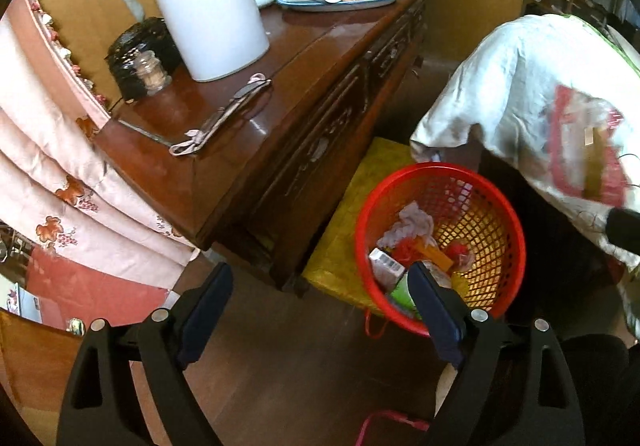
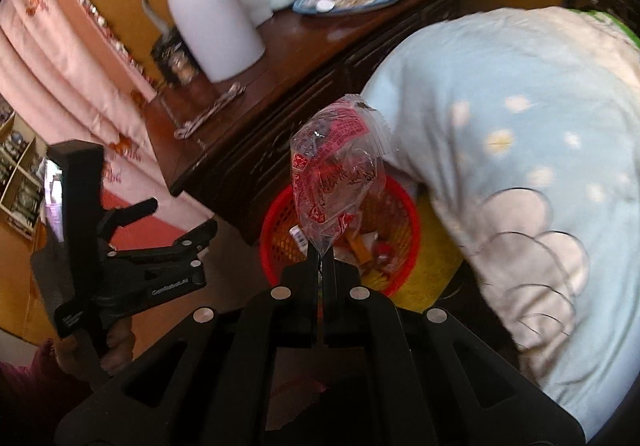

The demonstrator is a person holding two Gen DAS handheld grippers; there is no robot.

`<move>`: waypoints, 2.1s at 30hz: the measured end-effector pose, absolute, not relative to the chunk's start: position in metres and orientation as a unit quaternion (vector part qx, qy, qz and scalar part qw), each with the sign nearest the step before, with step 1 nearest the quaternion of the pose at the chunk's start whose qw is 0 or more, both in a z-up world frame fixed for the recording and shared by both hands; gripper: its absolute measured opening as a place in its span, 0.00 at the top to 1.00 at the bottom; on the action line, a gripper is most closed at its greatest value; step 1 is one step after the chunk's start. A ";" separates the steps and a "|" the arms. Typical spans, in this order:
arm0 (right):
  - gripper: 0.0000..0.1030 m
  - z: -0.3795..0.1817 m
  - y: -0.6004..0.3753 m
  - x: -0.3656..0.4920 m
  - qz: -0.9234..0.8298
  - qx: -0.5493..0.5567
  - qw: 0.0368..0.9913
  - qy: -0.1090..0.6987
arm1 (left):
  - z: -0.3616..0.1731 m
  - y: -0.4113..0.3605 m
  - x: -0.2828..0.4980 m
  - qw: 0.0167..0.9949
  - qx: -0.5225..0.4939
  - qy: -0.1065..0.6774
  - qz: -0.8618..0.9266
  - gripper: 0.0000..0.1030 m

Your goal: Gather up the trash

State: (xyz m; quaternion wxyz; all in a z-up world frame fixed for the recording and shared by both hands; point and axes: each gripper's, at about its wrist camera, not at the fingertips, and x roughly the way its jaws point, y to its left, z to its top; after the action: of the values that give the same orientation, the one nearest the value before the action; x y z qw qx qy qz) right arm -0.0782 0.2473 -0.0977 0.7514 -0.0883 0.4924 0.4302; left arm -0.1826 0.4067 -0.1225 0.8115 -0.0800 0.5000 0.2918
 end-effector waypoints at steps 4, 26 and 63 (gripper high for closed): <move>0.98 -0.111 0.268 -0.074 0.430 -0.109 0.746 0.498 | -0.123 0.412 -0.188 0.811 -0.084 0.497 0.297 0.14; 0.97 -0.168 0.295 -0.059 0.406 -0.147 0.723 0.540 | -0.142 0.416 -0.188 0.800 -0.090 0.515 0.294 0.11; 0.42 -0.023 0.181 -0.119 0.409 -0.064 0.807 0.421 | -0.029 0.332 -0.213 0.843 -0.044 0.451 0.290 0.07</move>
State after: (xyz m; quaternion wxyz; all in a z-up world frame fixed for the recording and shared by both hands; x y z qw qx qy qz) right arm -0.1191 0.1810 -0.0229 0.8075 -0.0641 0.4207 0.4086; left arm -0.2130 0.3324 -0.0285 0.8430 -0.0443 0.4512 0.2895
